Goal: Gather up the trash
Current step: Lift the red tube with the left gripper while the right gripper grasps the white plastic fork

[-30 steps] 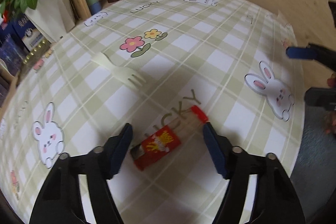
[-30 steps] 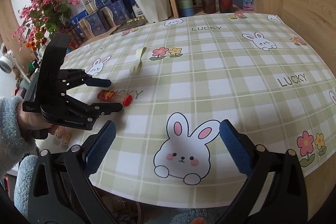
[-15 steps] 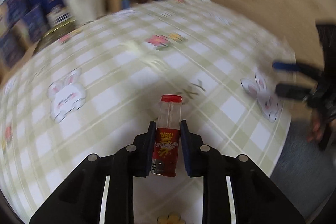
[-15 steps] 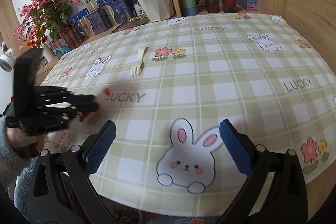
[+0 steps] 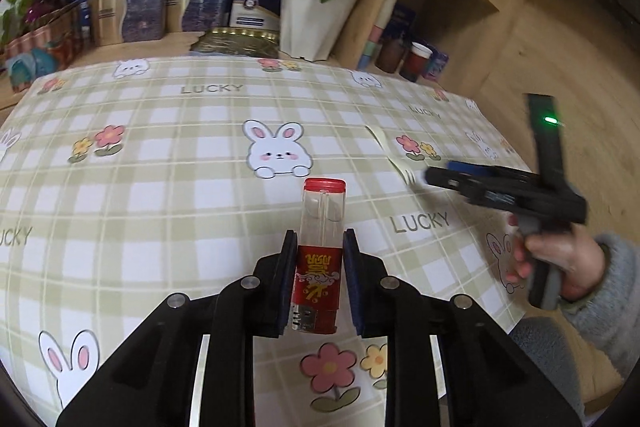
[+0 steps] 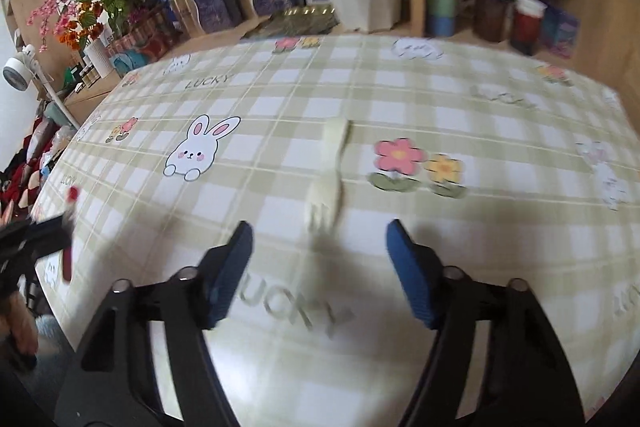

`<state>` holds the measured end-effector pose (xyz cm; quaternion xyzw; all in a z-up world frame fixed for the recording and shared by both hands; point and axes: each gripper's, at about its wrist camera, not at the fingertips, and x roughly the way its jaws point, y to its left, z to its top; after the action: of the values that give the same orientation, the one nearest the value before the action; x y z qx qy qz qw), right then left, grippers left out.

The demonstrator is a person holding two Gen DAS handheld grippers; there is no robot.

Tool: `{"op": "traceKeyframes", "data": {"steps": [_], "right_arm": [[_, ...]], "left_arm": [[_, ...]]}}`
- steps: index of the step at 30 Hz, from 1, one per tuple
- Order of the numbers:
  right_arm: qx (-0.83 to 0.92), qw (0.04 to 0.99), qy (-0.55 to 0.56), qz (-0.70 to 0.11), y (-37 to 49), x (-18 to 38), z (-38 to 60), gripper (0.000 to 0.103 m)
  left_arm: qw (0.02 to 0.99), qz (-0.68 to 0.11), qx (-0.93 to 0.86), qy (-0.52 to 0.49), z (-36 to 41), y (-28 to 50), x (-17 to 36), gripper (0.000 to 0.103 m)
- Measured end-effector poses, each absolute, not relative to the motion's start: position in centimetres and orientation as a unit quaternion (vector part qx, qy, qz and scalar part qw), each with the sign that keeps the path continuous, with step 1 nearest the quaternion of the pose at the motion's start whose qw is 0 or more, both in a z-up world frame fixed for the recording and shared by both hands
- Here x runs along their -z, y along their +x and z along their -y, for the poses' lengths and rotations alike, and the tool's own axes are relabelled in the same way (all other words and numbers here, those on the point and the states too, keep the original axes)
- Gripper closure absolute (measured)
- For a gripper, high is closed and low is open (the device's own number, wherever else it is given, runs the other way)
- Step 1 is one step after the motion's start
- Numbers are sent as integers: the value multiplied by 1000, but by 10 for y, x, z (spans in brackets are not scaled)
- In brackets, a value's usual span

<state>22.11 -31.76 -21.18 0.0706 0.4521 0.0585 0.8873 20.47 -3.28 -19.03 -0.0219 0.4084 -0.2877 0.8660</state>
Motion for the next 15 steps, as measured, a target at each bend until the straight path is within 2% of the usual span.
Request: {"op": "traceKeyframes", "data": {"steps": [5, 13, 15], "right_arm": [[-38, 876, 62, -478, 252, 226, 304, 60], [-5, 873, 26, -488, 265, 235, 293, 63], [-1, 874, 16, -486, 266, 236, 291, 68]], "left_arm": [[867, -407, 285, -40, 21, 203, 190, 80], [868, -400, 289, -55, 13, 193, 189, 80], [867, -401, 289, -59, 12, 192, 190, 80]]}}
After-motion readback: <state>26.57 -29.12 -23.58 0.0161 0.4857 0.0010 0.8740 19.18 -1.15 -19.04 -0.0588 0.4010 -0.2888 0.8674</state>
